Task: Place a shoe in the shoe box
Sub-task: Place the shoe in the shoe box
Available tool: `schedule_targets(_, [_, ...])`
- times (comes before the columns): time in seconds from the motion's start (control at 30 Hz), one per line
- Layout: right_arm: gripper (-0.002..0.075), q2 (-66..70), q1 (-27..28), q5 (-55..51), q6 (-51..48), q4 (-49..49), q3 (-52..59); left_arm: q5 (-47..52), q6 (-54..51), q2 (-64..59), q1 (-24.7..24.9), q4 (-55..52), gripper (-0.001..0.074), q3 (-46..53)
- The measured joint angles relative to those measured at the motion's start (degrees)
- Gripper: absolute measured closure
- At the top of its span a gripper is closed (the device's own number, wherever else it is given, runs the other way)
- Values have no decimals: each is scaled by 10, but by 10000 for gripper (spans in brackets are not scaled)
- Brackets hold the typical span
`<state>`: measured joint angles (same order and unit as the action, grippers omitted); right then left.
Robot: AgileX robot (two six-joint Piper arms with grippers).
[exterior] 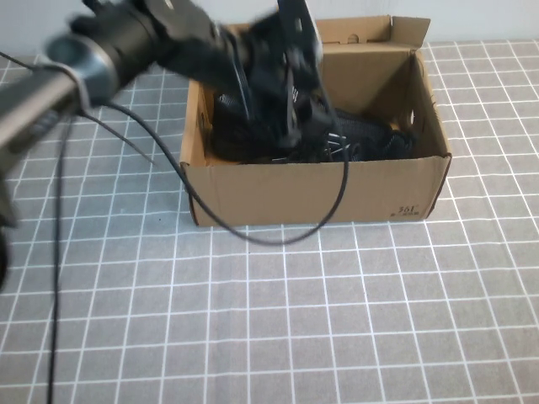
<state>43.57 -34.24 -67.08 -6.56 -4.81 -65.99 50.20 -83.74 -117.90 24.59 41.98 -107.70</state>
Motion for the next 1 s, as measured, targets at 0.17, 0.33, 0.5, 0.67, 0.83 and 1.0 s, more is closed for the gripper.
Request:
schedule_targets(0.17, [742, 0, 0, 0, 0, 6, 0, 4, 105, 82, 0, 7, 292, -1])
schedule_targets(0.33, [742, 0, 0, 4, 11, 9, 0, 14, 235, 159, 0, -6, 569, -4])
schedule_targets(0.5, [742, -1, 0, -2, 30, 12, 0, 46, 331, 227, 0, -64, 715, -4])
schedule_targets(0.67, [742, -35, 0, -36, 45, 23, 0, 86, 402, 291, 0, -118, 732, 2])
schedule_targets(0.83, [742, -120, 0, -54, 60, 41, 0, 50, 448, 395, 0, -166, 735, 120])
schedule_targets(1.0, [742, -228, 0, -61, 79, 56, 0, -104, 457, 540, 0, -178, 735, 333])
